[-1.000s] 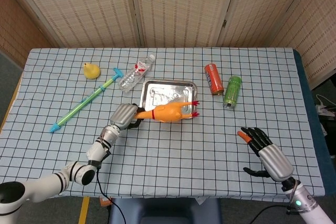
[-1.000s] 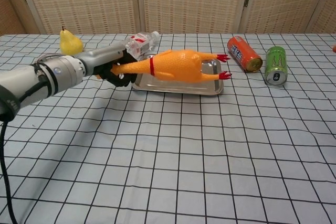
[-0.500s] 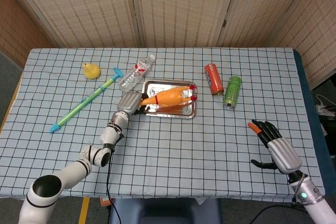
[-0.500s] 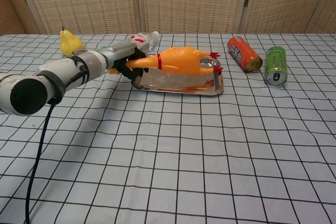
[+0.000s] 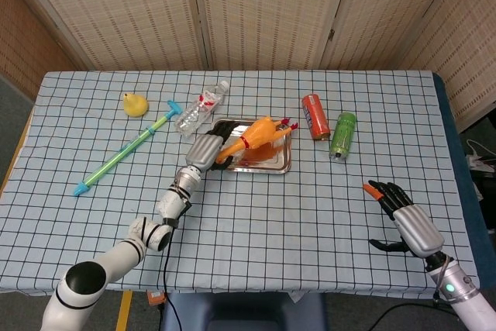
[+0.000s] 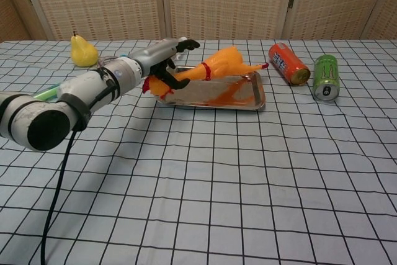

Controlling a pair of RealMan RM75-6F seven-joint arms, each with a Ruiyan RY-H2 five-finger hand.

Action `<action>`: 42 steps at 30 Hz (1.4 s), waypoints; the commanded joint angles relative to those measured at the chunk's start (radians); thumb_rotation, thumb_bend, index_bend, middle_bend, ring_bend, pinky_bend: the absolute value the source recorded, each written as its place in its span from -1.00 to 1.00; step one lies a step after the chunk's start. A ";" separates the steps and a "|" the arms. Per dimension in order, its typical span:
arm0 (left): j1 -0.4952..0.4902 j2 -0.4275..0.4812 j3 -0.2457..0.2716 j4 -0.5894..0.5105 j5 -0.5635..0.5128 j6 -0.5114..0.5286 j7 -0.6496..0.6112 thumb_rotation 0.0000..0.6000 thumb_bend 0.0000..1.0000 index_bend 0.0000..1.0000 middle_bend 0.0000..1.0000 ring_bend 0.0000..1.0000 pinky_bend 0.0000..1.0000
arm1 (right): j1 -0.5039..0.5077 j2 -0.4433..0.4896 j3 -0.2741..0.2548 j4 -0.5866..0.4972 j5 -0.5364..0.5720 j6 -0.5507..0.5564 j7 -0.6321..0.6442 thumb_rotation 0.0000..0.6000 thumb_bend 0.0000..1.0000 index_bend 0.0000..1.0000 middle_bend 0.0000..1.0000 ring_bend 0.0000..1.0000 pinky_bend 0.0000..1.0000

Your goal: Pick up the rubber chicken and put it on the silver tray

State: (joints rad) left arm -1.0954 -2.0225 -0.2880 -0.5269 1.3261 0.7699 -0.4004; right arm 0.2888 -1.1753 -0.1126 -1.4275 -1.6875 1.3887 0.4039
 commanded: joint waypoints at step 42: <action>0.808 0.795 0.441 -0.909 0.237 0.763 0.205 1.00 -0.17 -1.00 -1.00 -1.00 -0.85 | -0.240 0.073 0.065 -0.192 0.065 0.262 -0.407 1.00 -0.80 -1.00 -1.00 -1.00 -1.00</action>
State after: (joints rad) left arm -0.3282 -1.2557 0.1302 -1.4085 1.5179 1.4554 -0.2705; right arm 0.0560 -1.1086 -0.0467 -1.6151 -1.6204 1.6450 -0.0077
